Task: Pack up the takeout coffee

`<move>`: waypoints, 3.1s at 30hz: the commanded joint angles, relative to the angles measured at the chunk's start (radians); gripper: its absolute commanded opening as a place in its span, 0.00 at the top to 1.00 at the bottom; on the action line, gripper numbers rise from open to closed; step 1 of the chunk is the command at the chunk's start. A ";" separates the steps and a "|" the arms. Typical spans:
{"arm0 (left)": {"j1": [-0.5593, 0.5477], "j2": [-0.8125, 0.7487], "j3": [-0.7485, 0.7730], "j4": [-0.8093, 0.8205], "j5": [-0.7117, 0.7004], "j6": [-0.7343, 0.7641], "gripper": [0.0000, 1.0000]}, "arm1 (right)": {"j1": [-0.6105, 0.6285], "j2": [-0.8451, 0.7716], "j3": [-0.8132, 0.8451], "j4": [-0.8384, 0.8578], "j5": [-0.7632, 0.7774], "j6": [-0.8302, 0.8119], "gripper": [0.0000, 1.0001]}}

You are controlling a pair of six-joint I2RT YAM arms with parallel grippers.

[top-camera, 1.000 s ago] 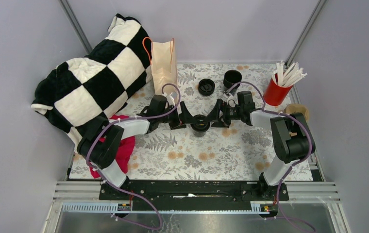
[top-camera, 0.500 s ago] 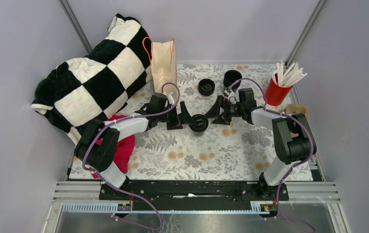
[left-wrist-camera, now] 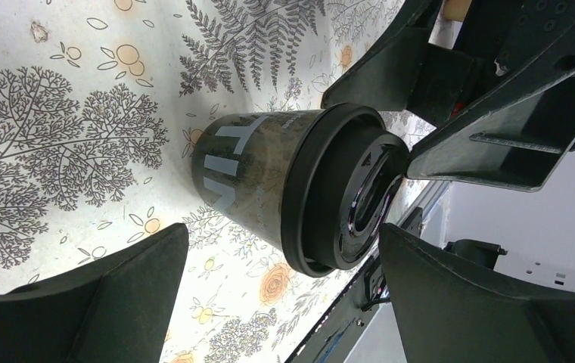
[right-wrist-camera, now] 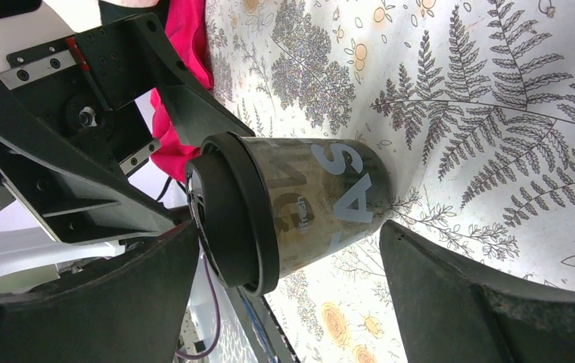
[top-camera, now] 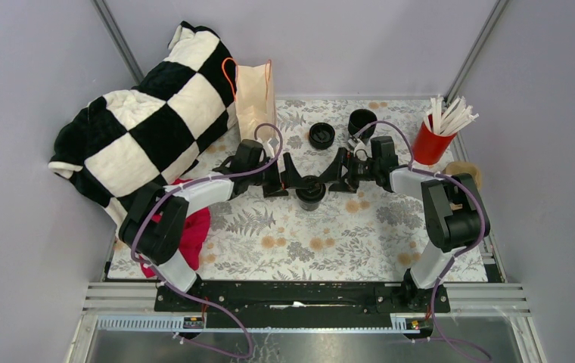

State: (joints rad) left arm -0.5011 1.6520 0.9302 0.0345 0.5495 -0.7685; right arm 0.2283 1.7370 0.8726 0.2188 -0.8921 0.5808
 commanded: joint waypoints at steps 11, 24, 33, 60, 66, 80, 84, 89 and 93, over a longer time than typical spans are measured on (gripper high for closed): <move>0.025 0.045 0.008 0.097 -0.007 -0.045 0.08 | 0.026 0.082 0.094 0.049 -0.036 -0.001 0.01; 0.032 0.105 -0.124 0.192 -0.042 -0.081 0.24 | 0.028 0.179 -0.003 0.152 0.016 0.071 0.19; 0.064 0.143 -0.286 0.281 -0.070 -0.141 0.30 | 0.028 0.236 -0.016 -0.001 0.210 0.088 0.22; -0.022 0.156 -0.294 0.166 -0.250 -0.075 0.32 | 0.057 0.245 -0.165 -0.010 0.406 -0.055 0.48; -0.022 0.123 -0.344 0.189 -0.262 -0.087 0.33 | 0.081 0.230 -0.264 0.121 0.375 -0.023 0.46; -0.067 0.111 -0.411 0.233 -0.297 -0.095 0.35 | 0.150 0.124 -0.388 0.269 0.462 0.051 0.46; -0.068 0.140 -0.436 0.271 -0.296 -0.119 0.36 | 0.150 0.139 -0.389 0.263 0.442 0.055 0.45; -0.077 0.045 -0.373 0.176 -0.296 -0.060 0.34 | 0.154 -0.014 -0.316 0.129 0.363 0.013 0.37; -0.080 -0.009 -0.285 0.058 -0.310 -0.017 0.33 | 0.153 -0.110 -0.272 0.053 0.335 0.027 0.27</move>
State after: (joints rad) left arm -0.5606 1.6154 0.6342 0.5461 0.3305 -0.9428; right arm 0.3618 1.6478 0.6212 0.6777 -0.5850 0.7300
